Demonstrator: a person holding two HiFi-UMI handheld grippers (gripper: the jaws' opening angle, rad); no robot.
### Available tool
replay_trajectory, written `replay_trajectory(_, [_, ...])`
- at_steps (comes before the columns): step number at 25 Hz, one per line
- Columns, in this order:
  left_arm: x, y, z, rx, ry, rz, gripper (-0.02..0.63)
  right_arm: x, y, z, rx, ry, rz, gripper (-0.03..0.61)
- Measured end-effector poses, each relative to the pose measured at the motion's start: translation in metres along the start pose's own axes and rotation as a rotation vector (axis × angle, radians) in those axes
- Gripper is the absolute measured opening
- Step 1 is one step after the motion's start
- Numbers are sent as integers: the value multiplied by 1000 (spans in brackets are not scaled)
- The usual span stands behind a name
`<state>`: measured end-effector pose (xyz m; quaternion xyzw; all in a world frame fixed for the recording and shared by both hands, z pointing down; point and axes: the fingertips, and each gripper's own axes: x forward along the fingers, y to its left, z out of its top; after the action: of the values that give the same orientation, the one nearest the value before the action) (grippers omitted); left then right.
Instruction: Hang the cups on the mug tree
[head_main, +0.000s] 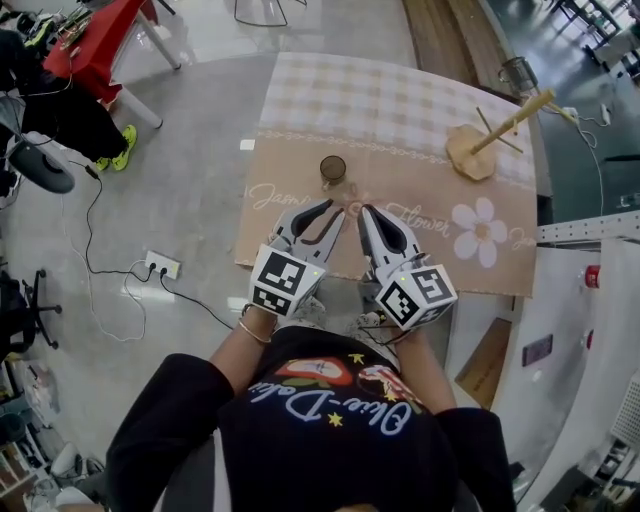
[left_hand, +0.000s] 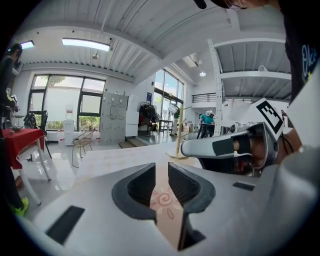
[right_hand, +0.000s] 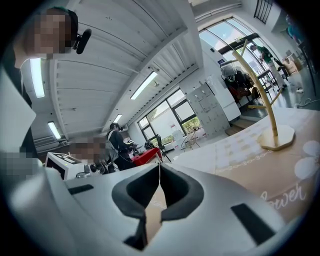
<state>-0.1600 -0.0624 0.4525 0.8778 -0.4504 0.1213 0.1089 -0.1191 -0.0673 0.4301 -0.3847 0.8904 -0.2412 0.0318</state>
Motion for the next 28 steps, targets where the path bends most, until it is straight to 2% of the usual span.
replay_trajectory(9, [1,26,-23,17,23,-8,74,16,5,-13,8,-2,-58,11])
replay_trajectory(19, [11,44,-44,21,69,-76,80,26,6,-16,3,-20,-152,11])
replay_trajectory(28, [26,53,-60,14,107,-106,87,28,0,-19,14,-28,-215,11])
